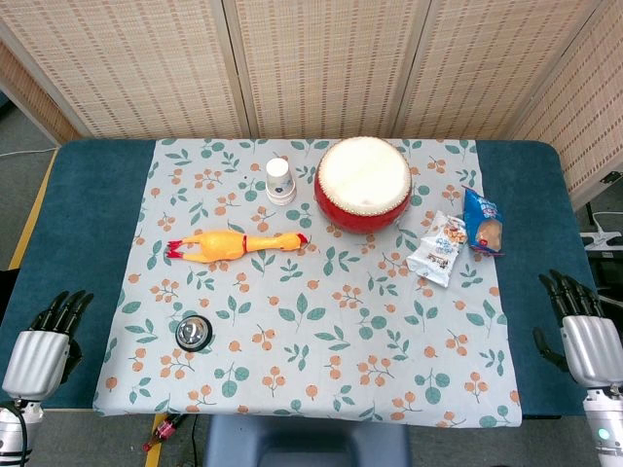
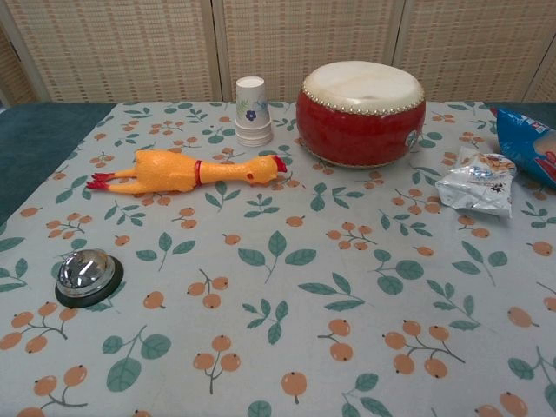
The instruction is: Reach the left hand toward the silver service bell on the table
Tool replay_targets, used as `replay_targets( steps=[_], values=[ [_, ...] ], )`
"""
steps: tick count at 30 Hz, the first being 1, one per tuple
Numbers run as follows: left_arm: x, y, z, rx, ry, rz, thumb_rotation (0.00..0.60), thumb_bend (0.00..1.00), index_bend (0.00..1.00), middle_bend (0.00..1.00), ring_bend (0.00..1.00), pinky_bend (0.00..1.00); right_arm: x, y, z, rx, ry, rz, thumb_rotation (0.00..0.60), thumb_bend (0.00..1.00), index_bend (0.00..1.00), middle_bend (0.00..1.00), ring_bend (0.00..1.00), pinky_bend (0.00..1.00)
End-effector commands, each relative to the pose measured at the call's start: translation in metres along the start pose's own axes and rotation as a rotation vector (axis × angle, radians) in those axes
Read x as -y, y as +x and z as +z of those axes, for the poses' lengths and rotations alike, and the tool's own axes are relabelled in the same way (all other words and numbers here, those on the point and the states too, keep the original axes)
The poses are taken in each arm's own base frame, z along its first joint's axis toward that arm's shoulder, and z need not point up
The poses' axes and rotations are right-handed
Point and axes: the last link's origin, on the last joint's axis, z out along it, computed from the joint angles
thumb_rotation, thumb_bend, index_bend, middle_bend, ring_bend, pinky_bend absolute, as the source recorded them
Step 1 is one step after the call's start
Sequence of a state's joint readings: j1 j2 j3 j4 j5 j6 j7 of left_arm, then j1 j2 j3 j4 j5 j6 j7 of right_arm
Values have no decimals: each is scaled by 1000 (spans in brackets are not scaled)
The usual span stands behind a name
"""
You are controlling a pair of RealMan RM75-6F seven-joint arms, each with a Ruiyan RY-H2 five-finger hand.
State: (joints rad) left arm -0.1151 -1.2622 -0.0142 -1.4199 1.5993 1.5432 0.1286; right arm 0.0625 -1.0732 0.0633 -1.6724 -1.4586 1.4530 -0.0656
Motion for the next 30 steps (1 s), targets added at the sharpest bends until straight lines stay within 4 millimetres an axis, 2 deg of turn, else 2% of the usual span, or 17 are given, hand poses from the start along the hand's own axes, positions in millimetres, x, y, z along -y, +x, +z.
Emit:
replay_targets(
  steps=[1,4,9,17,23,30],
  values=[
    [0,0,0,2,0,-1,600,1000,75,113,86,270,0,0,0,0,1,-2,600,381,0,0,0,92],
    [-1,-1,0,8,-5,-9,600,1000,53,108,80,226,0,0,-1,3,4,-2,600,381,0,0,0,92],
    [-8,-7,0,69,-36,-77,600,1000,0,6,0,162,0,0,0,0,0,2,600,381,0,0,0,92],
    [-29,-18,13,81,-111,-117,600,1000,0,0,0,122,1,1,-3,-9,-1,2,600,381,0,0,0,92],
    [-63,-34,29,103,-173,-208,600,1000,0,0,0,110,-1,2,-1,-8,-11,5,600,381,0,0,0,92],
    [-111,-69,37,128,-252,-309,600,1000,0,0,0,99,-1,1,-1,9,-2,5,600,381,0,0,0,92]
  ],
)
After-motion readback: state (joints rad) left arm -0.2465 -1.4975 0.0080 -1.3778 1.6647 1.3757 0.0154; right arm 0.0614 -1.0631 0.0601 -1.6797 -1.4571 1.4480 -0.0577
